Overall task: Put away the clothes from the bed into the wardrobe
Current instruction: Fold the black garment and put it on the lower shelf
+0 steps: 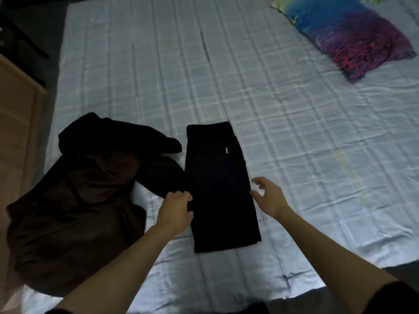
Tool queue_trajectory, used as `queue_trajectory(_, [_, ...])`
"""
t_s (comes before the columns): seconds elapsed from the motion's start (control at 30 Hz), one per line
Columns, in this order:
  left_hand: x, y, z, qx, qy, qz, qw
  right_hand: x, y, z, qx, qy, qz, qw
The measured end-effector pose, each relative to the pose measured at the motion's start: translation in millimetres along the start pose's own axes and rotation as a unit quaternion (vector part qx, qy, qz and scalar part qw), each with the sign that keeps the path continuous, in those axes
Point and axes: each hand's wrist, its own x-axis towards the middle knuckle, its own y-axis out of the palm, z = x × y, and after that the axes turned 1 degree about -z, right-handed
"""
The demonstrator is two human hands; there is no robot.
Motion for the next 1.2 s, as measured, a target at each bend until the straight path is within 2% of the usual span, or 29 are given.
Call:
queue_trajectory(0.1, [-19,45,8,0.035,0.057,0.010,0.998,-34,24,-32,-0.057,-0.040,0.038,0.997])
queue_trajectory(0.2, [-33,93,13,0.069,0.124,0.057,0.988,-62,52,-65,-0.095,-0.105,0.063,0.988])
queue_trajectory(0.3, [-46,136,22,0.099,0.169,0.087,0.977,-79,84,-100,-0.155,-0.185,0.092,0.966])
queue_trajectory(0.4, [-49,165,35,0.120,0.178,0.036,0.976,-86,114,-124,-0.239,-0.198,0.095,0.946])
queue_trajectory(0.5, [-44,175,40,0.100,0.191,-0.027,0.976,-84,130,-132,-0.256,-0.198,0.050,0.945])
queue_trajectory(0.67, [-44,160,36,0.011,0.180,-0.071,0.981,-74,132,-127,-0.246,-0.218,-0.026,0.944])
queue_trajectory(0.77, [-48,142,28,-0.029,0.178,-0.091,0.979,-69,120,-119,-0.239,-0.208,-0.017,0.948])
queue_trajectory(0.9, [-38,107,20,-0.064,0.149,-0.103,0.981,-58,87,-87,-0.162,-0.182,-0.032,0.969])
queue_trajectory(1.03, [-11,61,9,-0.124,0.099,-0.121,0.980,-29,50,-48,-0.109,-0.188,-0.038,0.975])
queue_trajectory(1.2, [39,14,0,-0.156,0.075,-0.142,0.975,24,21,-7,-0.064,-0.183,-0.052,0.980])
